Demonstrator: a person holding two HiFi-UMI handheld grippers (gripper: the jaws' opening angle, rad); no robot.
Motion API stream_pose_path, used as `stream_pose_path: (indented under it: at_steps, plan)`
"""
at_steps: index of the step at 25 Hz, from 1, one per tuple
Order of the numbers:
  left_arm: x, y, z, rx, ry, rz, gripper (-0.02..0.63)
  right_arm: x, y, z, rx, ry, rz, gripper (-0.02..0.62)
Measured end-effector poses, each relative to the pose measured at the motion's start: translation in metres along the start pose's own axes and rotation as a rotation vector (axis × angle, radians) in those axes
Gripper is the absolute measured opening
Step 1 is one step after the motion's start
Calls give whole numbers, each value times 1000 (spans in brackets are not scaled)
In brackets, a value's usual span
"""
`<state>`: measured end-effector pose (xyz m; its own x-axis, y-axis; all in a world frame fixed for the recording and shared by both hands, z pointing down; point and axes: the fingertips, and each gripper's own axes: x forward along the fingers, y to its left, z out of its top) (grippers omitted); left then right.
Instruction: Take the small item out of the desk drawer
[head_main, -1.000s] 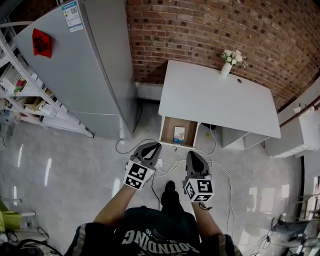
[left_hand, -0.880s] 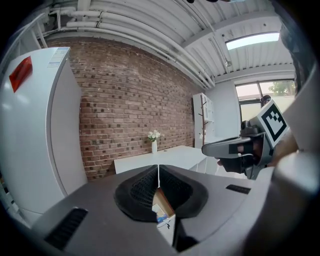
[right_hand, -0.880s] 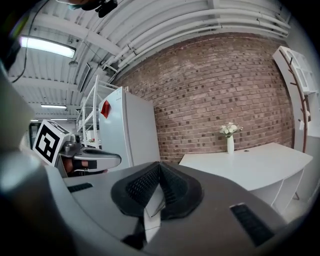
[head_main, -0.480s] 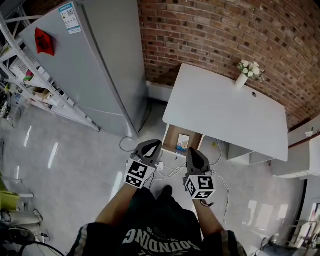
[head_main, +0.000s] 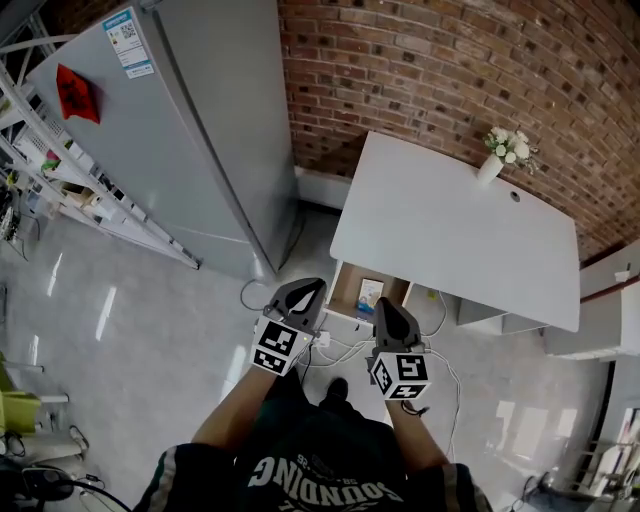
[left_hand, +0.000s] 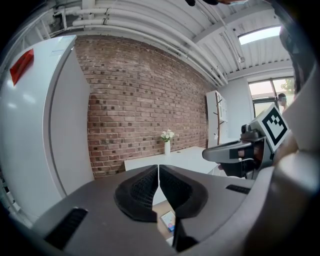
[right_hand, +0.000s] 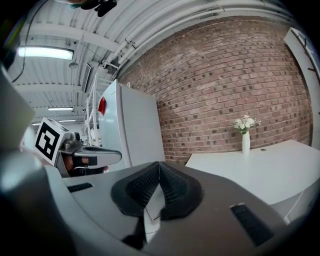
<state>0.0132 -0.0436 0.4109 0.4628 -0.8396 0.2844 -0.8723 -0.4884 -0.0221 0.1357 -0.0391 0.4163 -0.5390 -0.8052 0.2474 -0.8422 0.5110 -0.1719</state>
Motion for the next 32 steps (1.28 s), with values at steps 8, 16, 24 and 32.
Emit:
stream_pose_path:
  at_steps: [8,16,24,32]
  plan:
    - [33,53,6,27,-11,-130,21,60,14,11,18,-3,-110,25]
    - [52,100,5,24,-28,-245,21,101,33,18,19,-4,-236,25]
    - [70,89,0,24,-15,-327,21,86,16,12,38,0,-331,25]
    - [84,75,2,21,-8,-332,21,82,-1,13,33,10,-318,25]
